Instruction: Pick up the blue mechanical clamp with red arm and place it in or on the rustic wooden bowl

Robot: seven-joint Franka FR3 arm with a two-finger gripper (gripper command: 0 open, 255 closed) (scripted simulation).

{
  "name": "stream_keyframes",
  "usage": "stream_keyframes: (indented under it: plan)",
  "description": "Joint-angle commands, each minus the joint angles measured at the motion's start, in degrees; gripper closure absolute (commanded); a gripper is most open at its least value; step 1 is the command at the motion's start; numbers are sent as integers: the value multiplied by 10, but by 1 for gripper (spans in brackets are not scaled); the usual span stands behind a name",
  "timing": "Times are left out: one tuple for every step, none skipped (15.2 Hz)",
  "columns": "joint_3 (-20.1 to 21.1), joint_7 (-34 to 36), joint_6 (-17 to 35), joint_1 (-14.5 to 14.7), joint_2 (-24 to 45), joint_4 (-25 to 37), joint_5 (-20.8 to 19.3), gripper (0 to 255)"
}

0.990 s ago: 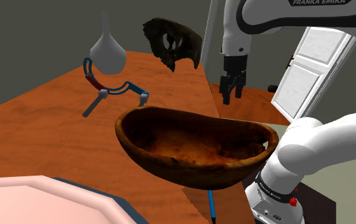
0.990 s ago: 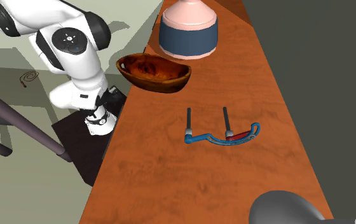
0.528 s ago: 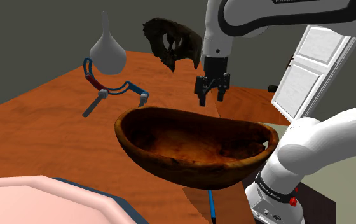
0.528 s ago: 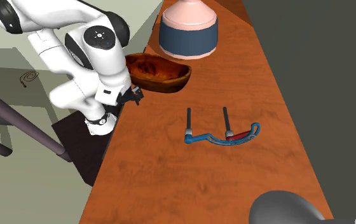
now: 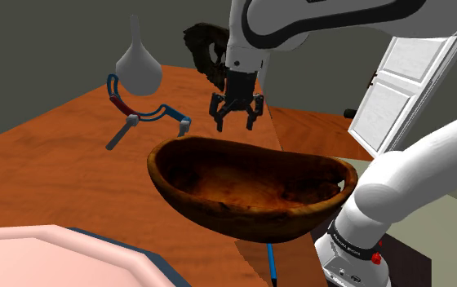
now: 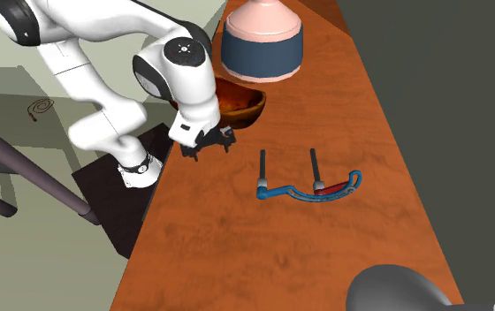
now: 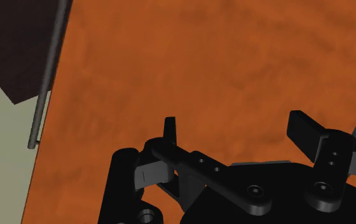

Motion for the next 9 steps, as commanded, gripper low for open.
stream_keyframes:
  plan:
    - [21,48,28,-7,33,23,0,0]
    - [30,71,40,-11,50,37,-3,0]
    - [40,94,52,-15,68,51,-8,0]
    - [49,118,62,-19,86,66,-13,0]
    - [58,141,73,-23,105,82,-20,0]
    - [66,166,82,-27,124,99,-29,0]
    - [74,190,91,-30,143,116,-39,0]
    - [81,215,99,-33,163,134,-50,0]
    - [88,240,106,-35,183,153,-62,0]
